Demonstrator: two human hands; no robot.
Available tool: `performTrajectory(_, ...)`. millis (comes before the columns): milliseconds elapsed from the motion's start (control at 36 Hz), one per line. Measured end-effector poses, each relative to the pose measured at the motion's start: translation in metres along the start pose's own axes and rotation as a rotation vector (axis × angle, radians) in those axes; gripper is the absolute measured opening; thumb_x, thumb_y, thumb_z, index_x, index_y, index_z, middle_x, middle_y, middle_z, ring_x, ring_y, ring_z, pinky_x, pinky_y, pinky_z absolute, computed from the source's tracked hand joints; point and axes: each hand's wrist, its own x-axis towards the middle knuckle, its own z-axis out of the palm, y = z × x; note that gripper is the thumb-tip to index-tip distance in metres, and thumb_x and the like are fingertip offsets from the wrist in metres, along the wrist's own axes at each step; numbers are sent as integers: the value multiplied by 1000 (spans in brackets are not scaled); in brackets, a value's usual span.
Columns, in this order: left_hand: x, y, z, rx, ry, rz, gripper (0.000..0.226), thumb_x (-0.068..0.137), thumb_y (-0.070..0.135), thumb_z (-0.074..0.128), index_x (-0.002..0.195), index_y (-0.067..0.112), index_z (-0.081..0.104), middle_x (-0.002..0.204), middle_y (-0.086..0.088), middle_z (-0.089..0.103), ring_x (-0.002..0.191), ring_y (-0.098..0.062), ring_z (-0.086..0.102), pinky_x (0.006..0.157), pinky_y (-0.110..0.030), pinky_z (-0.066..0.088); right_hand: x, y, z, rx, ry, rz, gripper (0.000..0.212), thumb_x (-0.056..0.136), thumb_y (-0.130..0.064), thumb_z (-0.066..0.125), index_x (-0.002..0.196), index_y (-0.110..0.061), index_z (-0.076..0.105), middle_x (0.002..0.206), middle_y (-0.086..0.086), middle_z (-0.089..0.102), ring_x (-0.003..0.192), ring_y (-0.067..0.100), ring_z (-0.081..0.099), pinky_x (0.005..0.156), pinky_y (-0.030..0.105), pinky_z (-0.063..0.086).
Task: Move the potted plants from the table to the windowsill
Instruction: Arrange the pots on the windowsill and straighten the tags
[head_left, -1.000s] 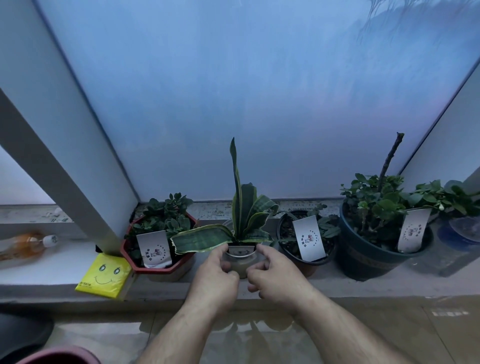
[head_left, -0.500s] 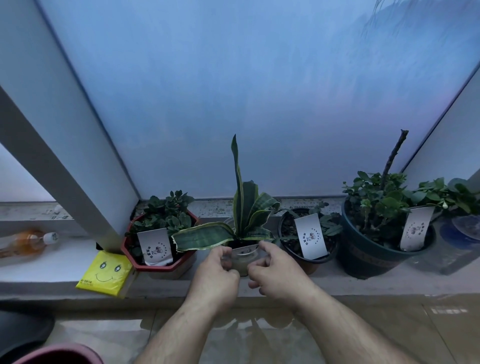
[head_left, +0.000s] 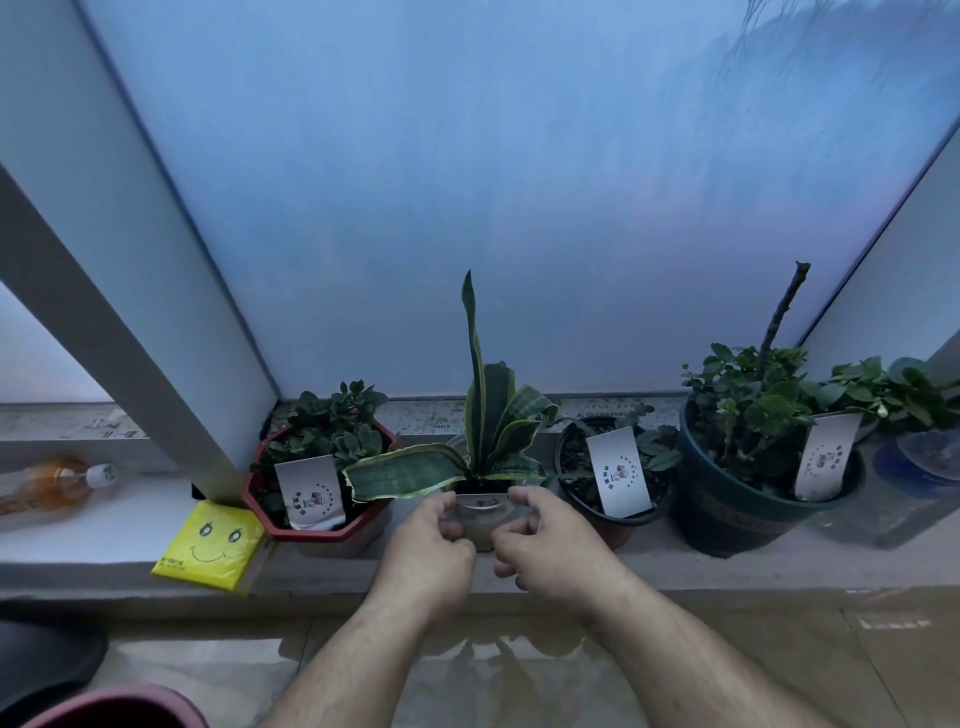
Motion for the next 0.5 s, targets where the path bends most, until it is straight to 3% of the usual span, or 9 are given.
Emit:
performTrajectory(361, 5, -5, 1, -9, -13, 5, 63, 86, 4, 54, 144, 26, 44, 113, 3, 65, 94, -19, 66, 67, -24, 45, 0, 2, -3, 19, 14, 7, 71, 84, -11, 59, 151, -21, 37, 92, 1, 74, 91, 22, 74, 64, 26, 53)
performTrajectory(500, 5, -5, 1, -26, -9, 6, 63, 87, 3, 54, 145, 25, 43, 114, 2, 65, 87, -15, 65, 63, -24, 44, 1, 2, -4, 9, 12, 3, 70, 84, -10, 59, 151, -21, 37, 93, 3, 74, 92, 23, 74, 67, 29, 55)
